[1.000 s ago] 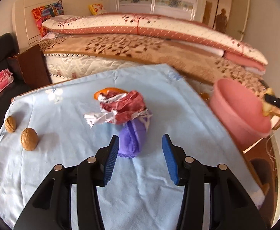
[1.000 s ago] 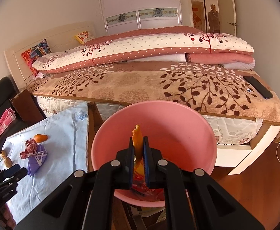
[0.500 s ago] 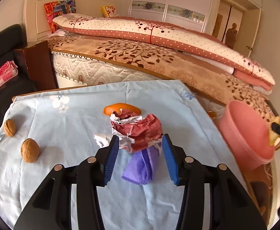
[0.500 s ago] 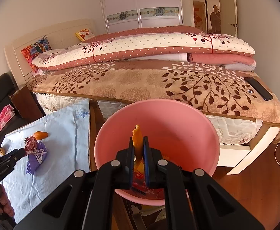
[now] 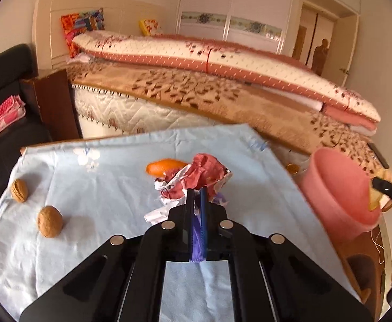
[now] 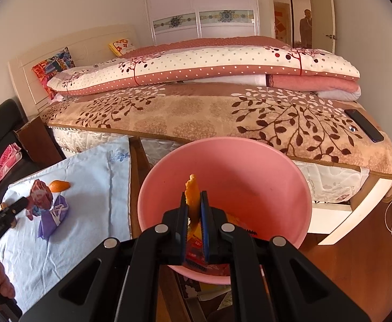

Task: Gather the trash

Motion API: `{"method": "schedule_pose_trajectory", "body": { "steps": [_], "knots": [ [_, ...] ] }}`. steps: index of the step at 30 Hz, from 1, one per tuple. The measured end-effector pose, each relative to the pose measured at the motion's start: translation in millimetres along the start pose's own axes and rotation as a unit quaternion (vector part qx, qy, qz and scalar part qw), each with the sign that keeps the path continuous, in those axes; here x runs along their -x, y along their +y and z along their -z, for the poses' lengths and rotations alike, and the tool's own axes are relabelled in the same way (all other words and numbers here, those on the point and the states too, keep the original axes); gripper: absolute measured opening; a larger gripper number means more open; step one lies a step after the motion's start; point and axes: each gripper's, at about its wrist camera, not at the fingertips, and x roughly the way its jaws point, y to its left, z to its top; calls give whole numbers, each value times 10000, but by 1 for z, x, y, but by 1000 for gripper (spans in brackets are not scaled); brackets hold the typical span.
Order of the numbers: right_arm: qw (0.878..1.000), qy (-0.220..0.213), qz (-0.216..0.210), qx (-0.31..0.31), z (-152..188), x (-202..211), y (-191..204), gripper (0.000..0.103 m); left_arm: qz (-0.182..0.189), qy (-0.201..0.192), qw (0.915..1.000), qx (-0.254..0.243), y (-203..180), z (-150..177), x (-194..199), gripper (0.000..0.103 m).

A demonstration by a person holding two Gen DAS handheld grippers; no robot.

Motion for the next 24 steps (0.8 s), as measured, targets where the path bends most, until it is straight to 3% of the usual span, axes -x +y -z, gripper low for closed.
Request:
{"method": "schedule_pose_trajectory", "body": {
  "steps": [10, 24],
  "knots": [
    [9999, -142, 17, -47, -3, 13, -6, 7, 616, -378, 9967, -360, -49, -23, 32, 4],
    [9993, -220, 115, -293, -7, 14, -41, 7, 1492, -484, 9834, -913, -149, -42, 29, 4]
  ]
}}
